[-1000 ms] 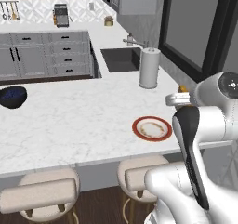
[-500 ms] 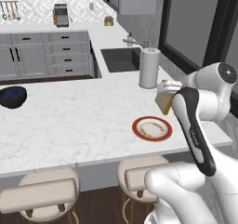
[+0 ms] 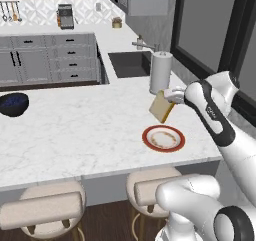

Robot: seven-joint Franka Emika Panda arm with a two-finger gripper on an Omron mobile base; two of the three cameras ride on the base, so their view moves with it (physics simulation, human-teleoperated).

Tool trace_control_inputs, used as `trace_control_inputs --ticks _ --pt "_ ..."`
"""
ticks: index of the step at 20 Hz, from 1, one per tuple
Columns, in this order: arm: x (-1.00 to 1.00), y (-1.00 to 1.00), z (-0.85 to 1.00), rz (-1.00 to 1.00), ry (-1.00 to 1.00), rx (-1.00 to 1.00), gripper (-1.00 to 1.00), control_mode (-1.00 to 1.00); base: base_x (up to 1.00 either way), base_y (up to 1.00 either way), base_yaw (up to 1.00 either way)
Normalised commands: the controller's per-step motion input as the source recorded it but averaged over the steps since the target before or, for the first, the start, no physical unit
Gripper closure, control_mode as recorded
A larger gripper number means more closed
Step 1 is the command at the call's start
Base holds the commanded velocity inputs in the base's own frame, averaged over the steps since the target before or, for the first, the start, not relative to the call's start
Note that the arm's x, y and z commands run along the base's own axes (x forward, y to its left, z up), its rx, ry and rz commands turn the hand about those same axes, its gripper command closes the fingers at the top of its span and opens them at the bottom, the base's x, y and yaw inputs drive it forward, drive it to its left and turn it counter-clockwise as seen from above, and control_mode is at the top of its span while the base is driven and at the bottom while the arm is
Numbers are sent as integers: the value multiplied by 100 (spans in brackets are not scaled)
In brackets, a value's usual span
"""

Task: Start the toaster. Once the lever pops up, take the bread to the plate on the dining counter.

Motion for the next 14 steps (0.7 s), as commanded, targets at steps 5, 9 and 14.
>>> trace_control_inputs --ticks 5,9,14 --pt "60 0 -23 3 22 2 100 -100 0 0 0" --pt "55 -19 -32 -1 18 0 100 -100 0 0 0" --pt "50 -24 -44 -3 12 0 100 -100 0 0 0"
